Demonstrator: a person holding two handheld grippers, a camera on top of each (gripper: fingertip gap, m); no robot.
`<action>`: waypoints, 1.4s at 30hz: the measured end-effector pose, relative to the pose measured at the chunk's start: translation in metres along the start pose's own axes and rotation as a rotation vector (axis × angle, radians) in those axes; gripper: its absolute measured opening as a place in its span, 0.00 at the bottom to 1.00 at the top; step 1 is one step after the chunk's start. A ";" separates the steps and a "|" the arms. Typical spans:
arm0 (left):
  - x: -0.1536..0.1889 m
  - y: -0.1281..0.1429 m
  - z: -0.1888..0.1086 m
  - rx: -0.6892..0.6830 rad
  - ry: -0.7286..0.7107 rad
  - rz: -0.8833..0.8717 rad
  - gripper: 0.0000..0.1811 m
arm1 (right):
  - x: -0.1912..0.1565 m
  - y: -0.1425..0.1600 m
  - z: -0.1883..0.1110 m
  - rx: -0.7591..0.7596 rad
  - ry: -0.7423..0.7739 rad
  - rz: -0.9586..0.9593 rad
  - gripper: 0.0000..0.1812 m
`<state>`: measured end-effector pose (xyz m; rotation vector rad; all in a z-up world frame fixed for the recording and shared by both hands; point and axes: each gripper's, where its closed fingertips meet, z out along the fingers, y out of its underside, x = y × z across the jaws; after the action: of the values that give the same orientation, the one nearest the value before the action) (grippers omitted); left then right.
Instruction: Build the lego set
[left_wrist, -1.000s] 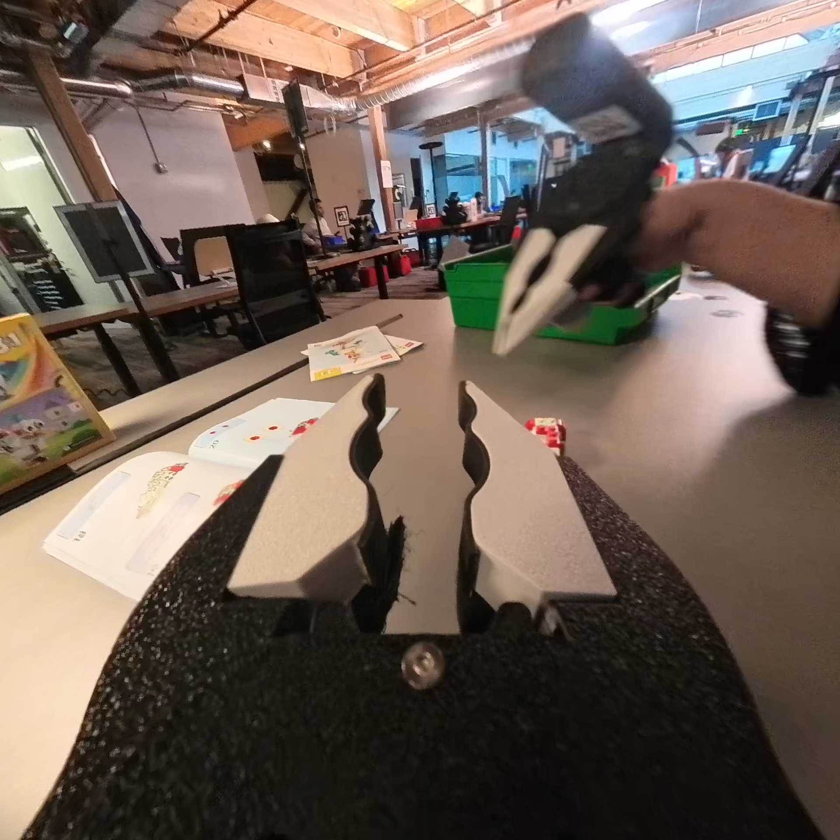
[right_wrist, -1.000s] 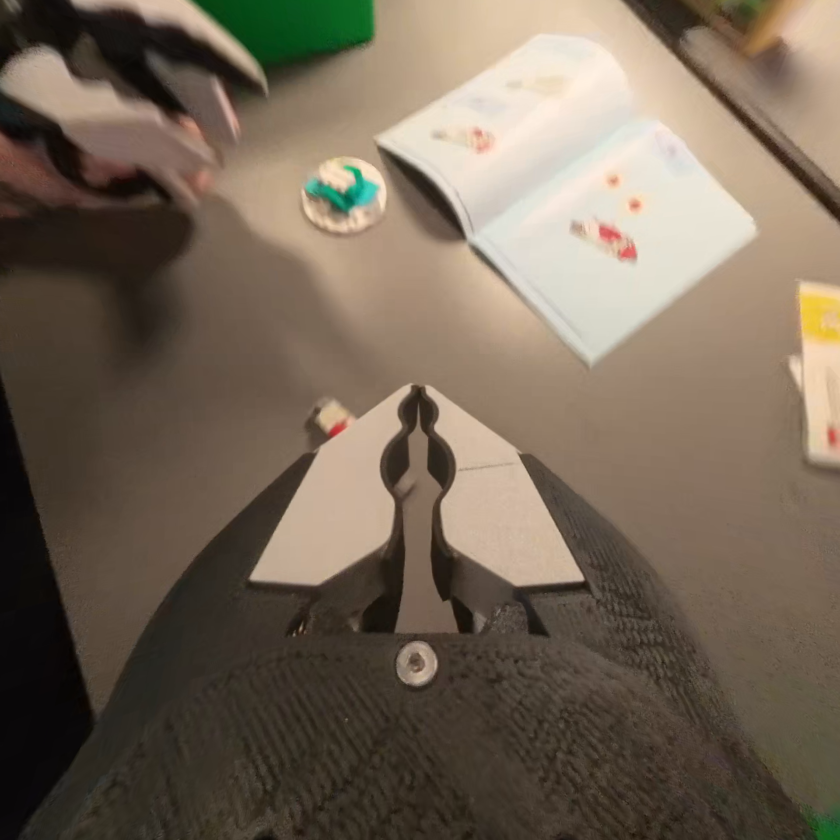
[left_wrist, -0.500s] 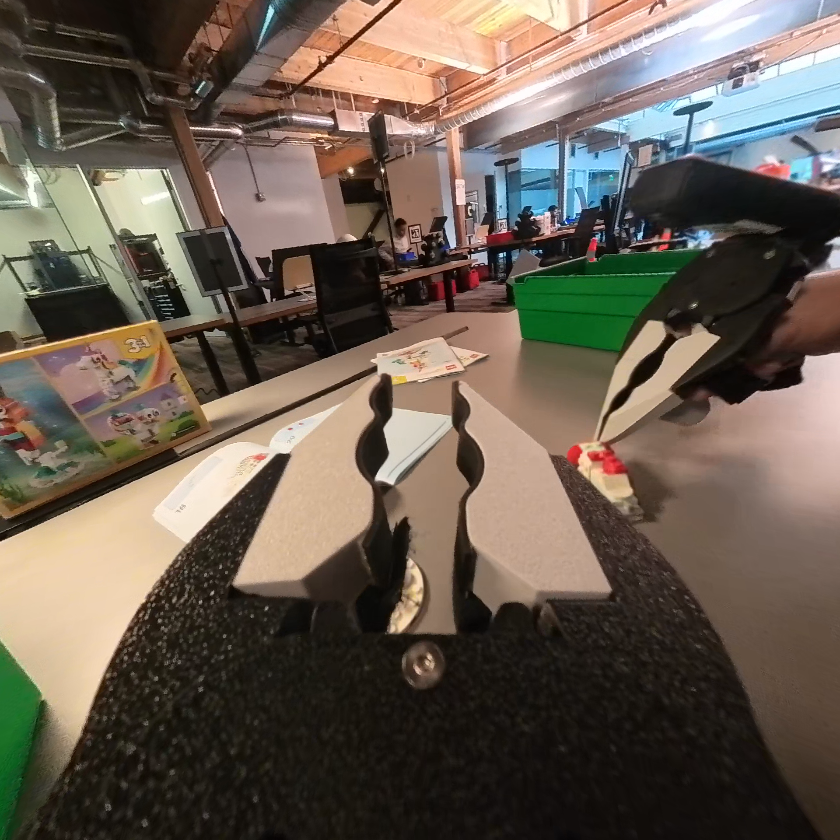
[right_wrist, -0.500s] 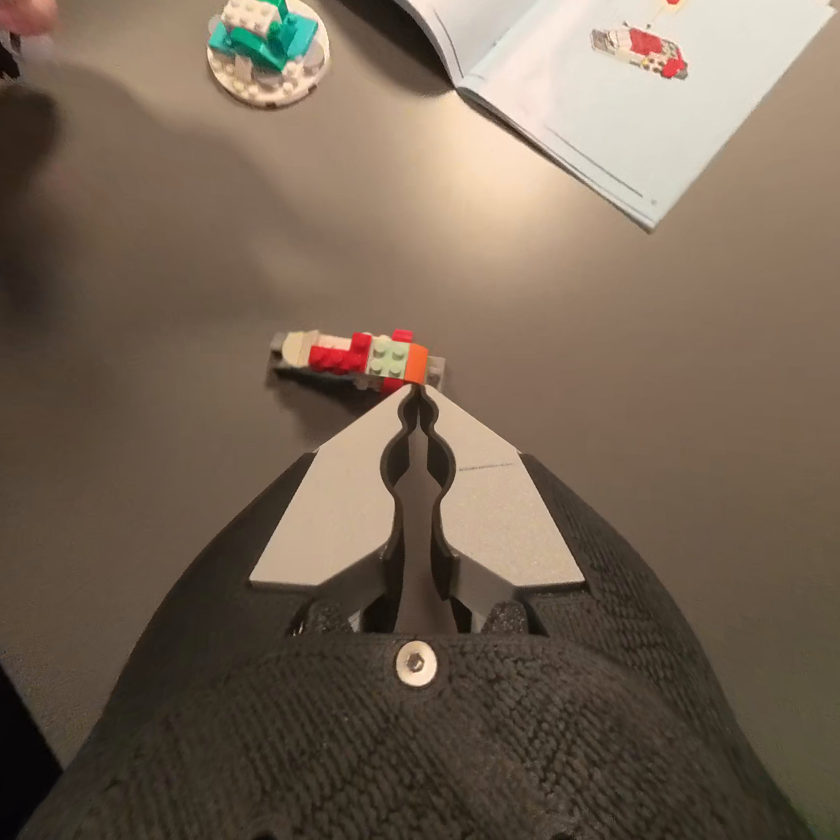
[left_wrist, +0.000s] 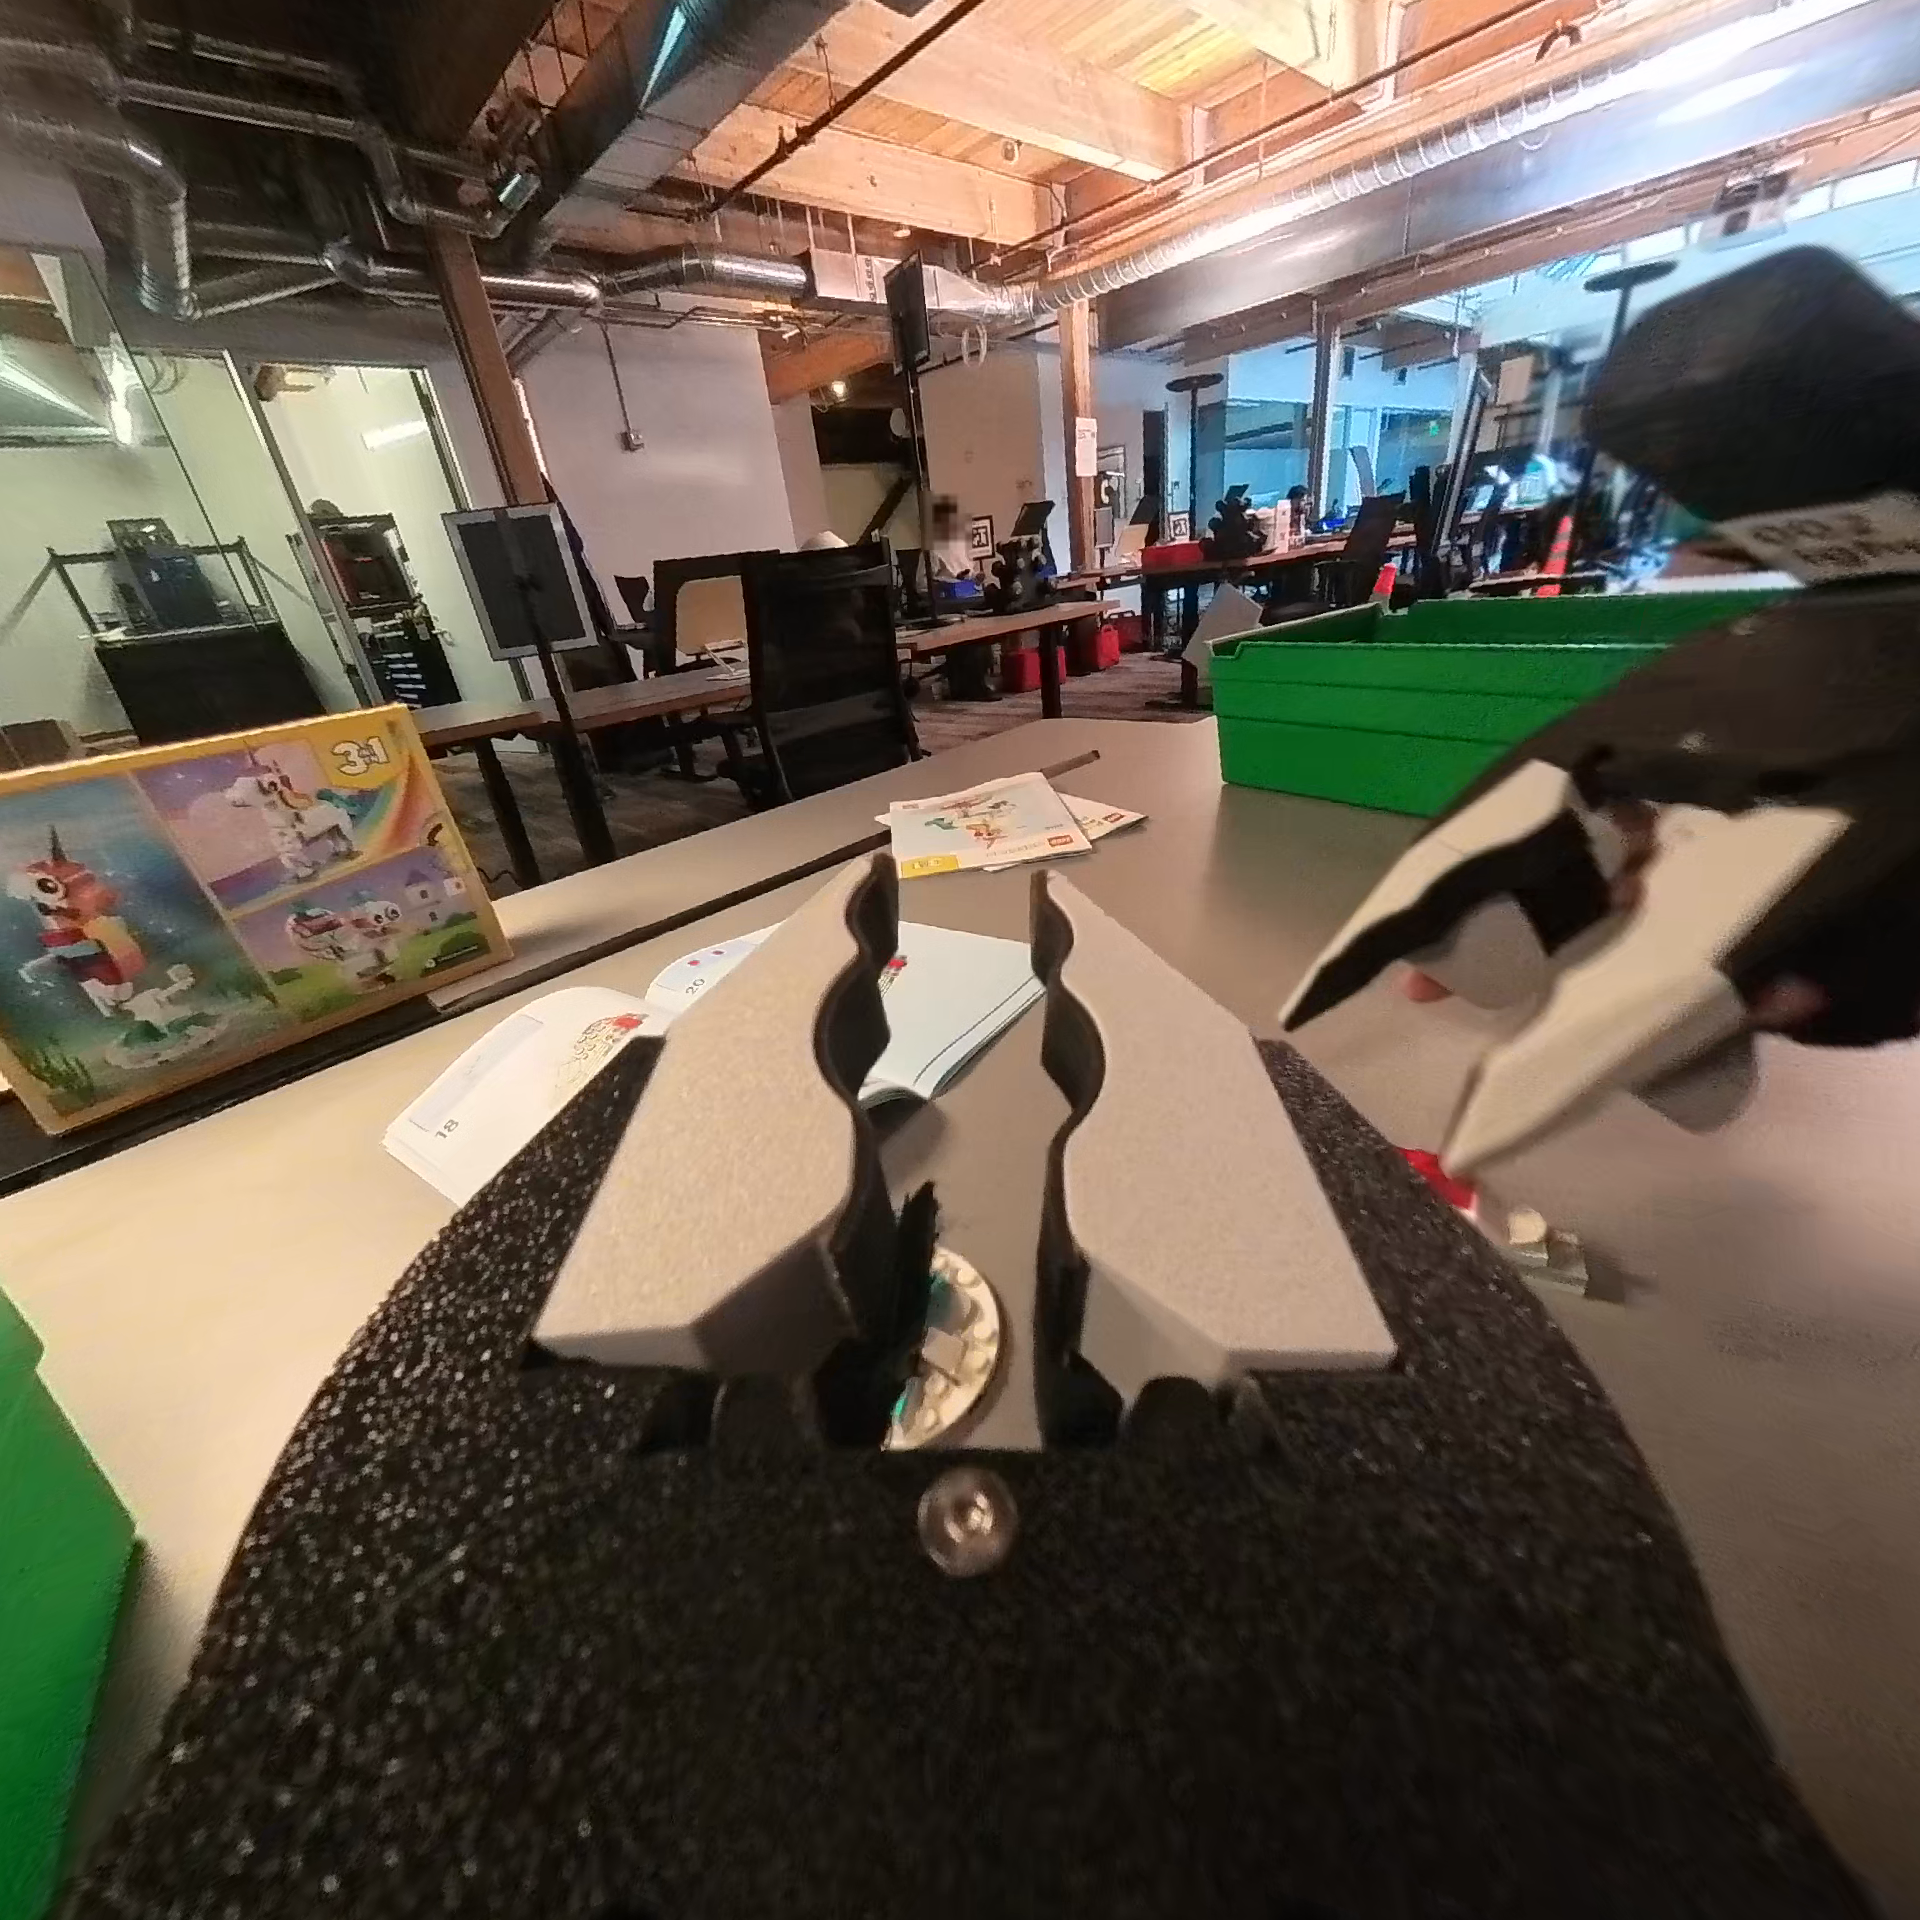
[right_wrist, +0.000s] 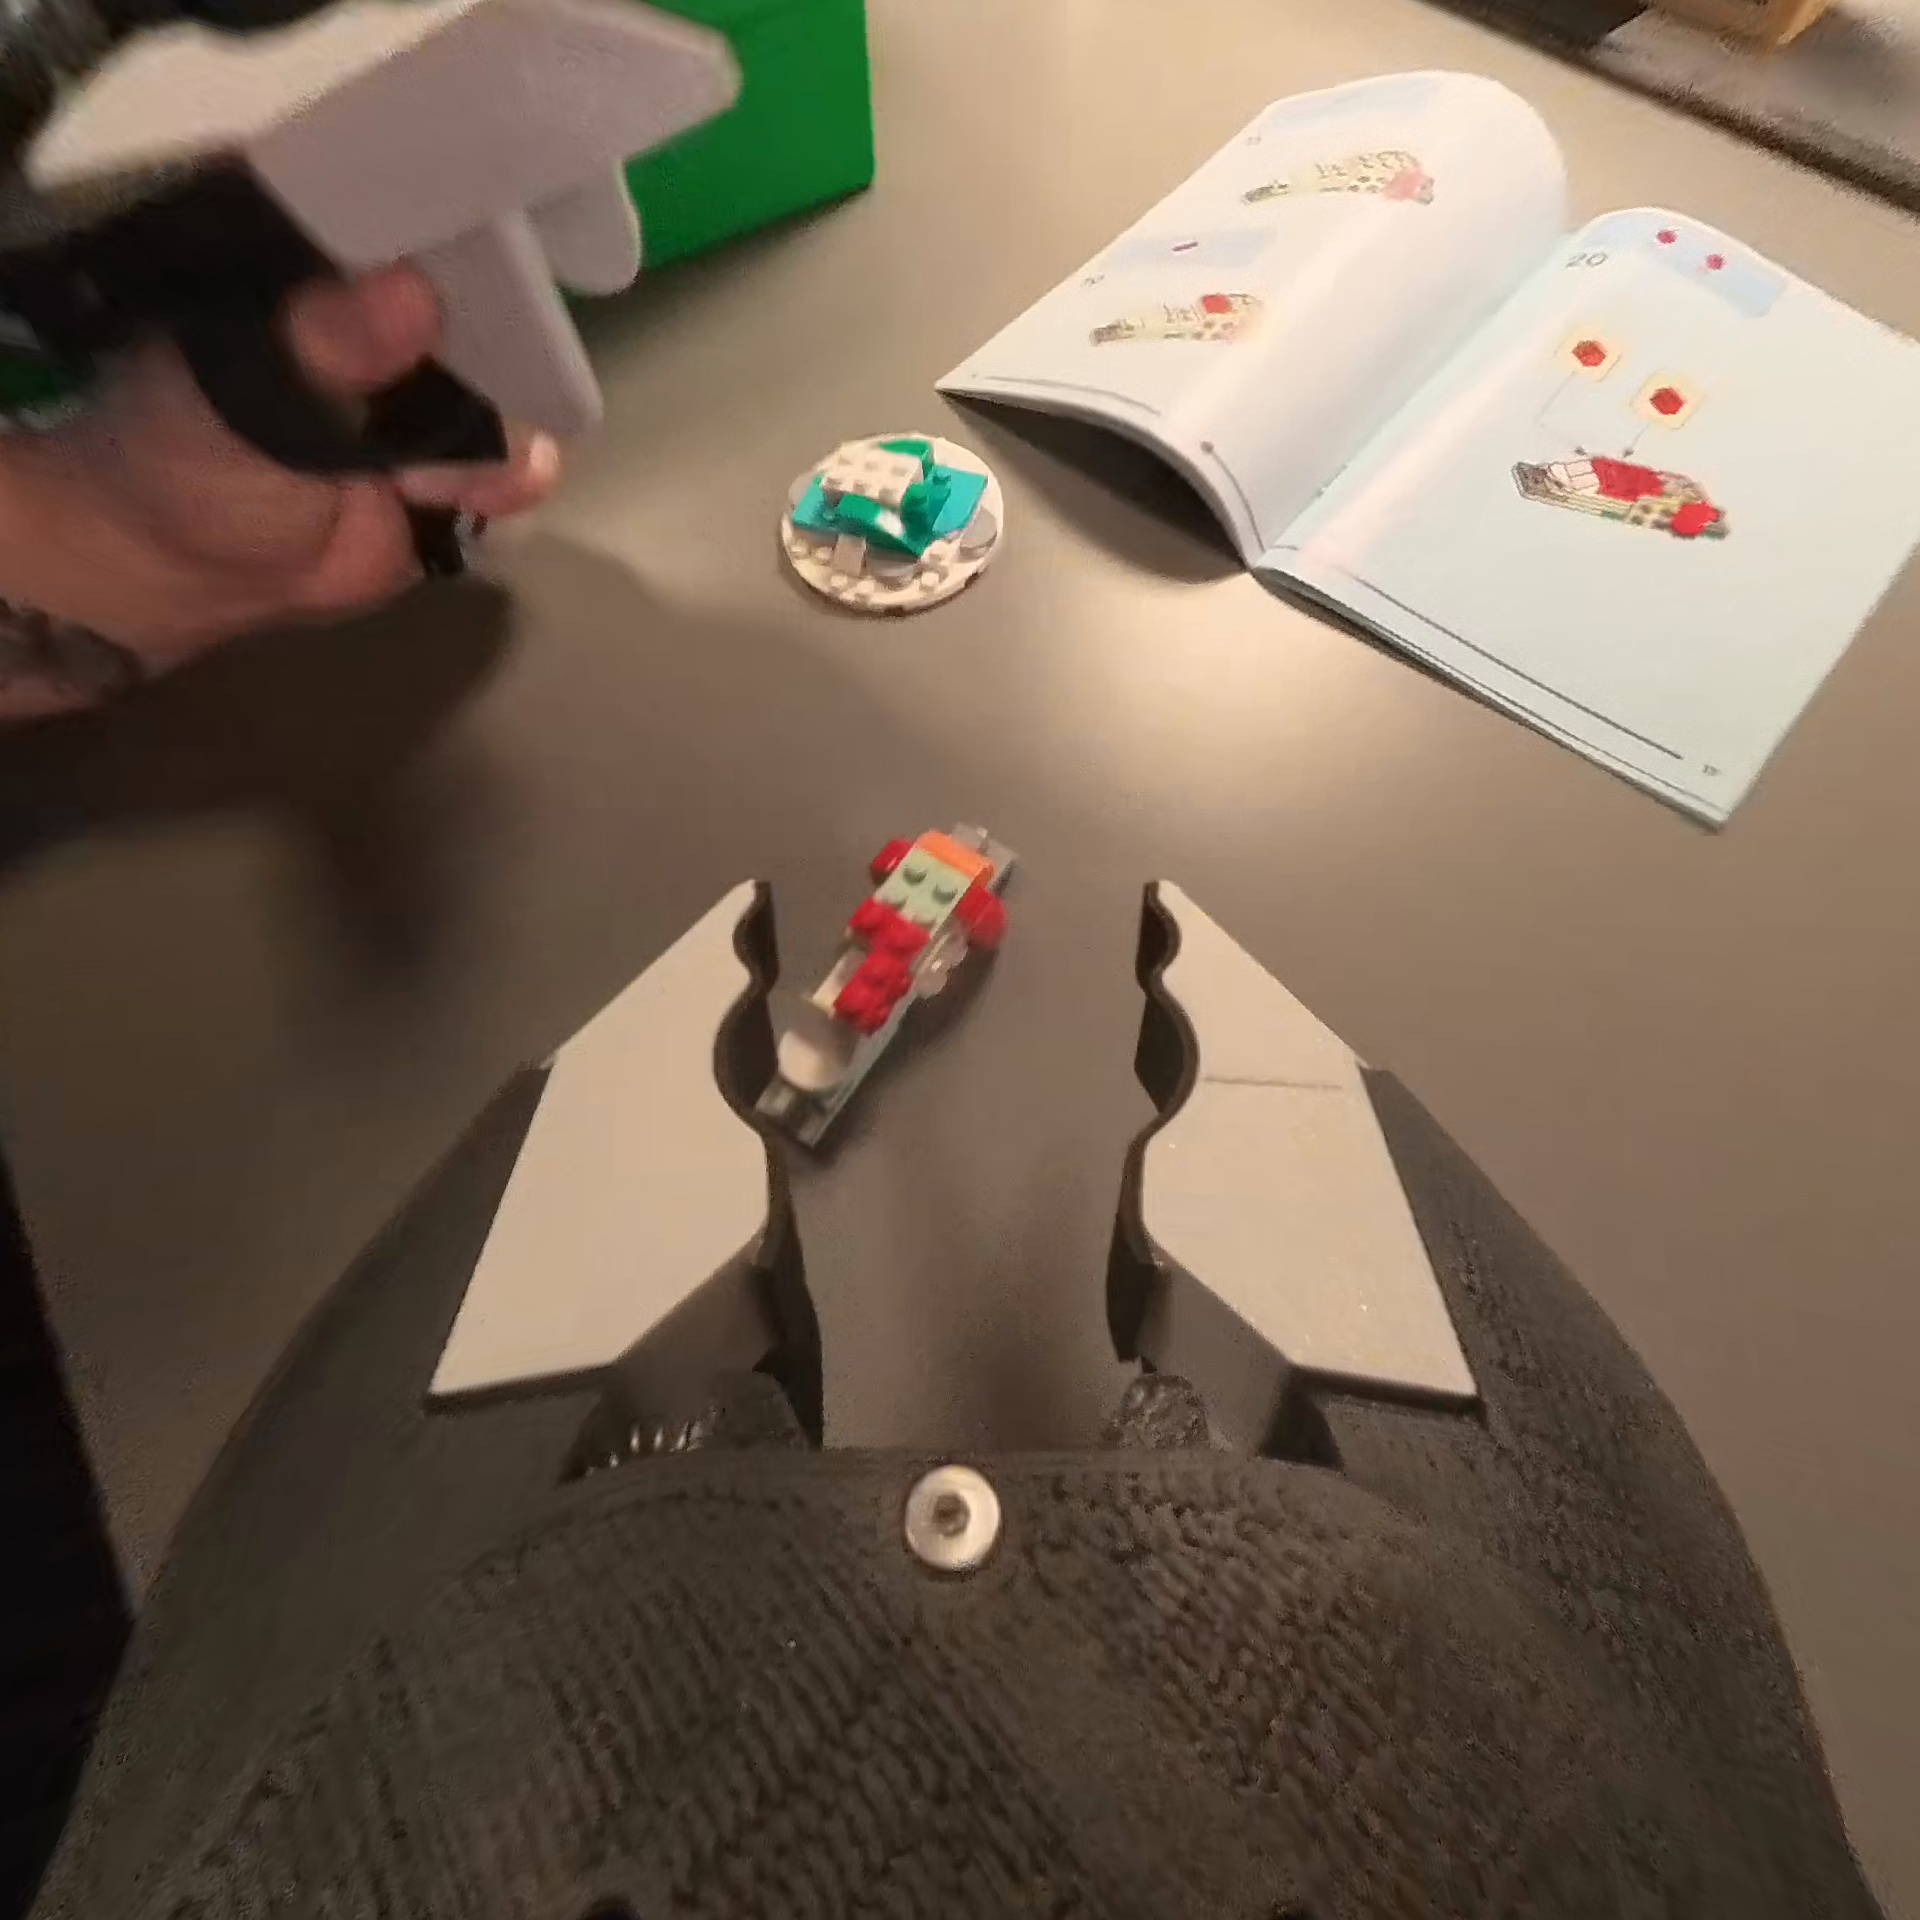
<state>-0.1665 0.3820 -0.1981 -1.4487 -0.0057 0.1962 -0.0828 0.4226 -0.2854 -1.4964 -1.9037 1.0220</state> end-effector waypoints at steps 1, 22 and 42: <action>0.001 -0.001 0.000 0.003 0.004 -0.006 0.13 | -0.004 0.006 0.000 -0.006 0.042 -0.040 0.40; 0.033 0.006 0.000 -0.035 0.112 0.166 0.15 | 0.140 -0.099 -0.061 0.685 0.515 -0.108 0.30; 0.041 0.001 -0.004 -0.026 0.088 0.346 0.16 | 0.124 -0.095 -0.028 0.744 0.612 -0.399 0.21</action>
<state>-0.1263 0.3833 -0.2045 -1.4758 0.3167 0.4157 -0.1493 0.5384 -0.1990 -0.8126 -1.1276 0.8169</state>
